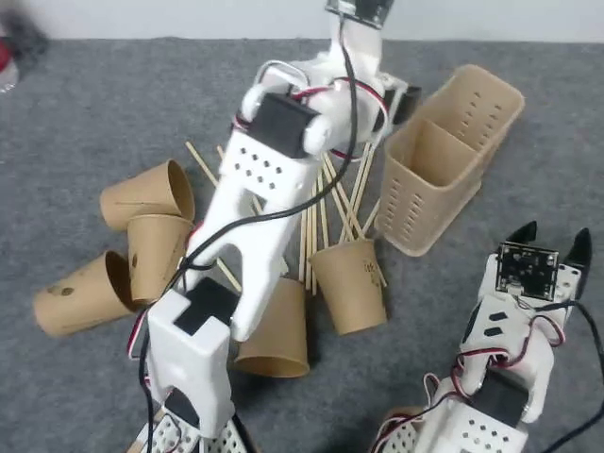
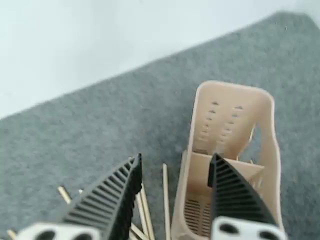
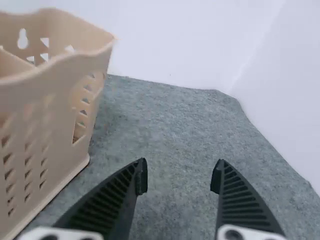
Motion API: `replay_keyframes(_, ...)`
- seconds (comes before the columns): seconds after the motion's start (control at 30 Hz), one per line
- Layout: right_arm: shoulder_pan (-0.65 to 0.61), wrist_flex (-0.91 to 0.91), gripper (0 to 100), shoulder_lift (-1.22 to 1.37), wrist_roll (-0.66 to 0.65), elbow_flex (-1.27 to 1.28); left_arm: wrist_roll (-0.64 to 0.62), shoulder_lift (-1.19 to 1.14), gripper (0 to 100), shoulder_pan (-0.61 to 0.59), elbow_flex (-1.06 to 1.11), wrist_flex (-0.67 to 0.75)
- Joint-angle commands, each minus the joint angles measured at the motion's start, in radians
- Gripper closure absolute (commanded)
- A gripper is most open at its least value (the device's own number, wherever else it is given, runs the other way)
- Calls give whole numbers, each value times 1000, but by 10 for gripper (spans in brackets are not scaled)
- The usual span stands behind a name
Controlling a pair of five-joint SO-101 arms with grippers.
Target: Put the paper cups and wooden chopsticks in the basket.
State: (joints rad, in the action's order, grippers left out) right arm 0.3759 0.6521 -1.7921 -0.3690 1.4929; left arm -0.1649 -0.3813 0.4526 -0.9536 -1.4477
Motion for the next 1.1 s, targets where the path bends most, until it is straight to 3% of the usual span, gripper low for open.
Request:
replay_keyframes(0.0, -59, 88, 790, 15, -11, -160, 5, 135, 785, -106, -142, -121)
replay_keyframes(0.13, -208, 272, 790, 16, -11, -342, 14, 172, 785, -290, -202, -292)
replay_keyframes(0.23, -329, 367, 790, 30, -18, -443, 61, 190, 790, -416, -131, -313)
replay_keyframes(0.47, -535, 507, 790, 341, -77, -692, 190, 414, 789, -552, 366, -310)
replay_keyframes(0.53, -578, 568, 790, 479, -77, -810, 279, 505, 789, -565, 536, -299)
replay_keyframes(0.63, -639, 662, 790, 690, -83, -991, 377, 646, 790, -571, 754, -258)
replay_keyframes(0.77, -783, 796, 790, 924, -109, -1221, 413, 839, 790, -606, 998, -198)
replay_keyframes(0.9, -941, 943, 790, 1110, -302, -1367, 410, 1002, 790, -681, 1280, -64)
replay_keyframes(1.07, -1010, 1027, 790, 1257, -523, -1455, 376, 1175, 789, -850, 1692, 190)
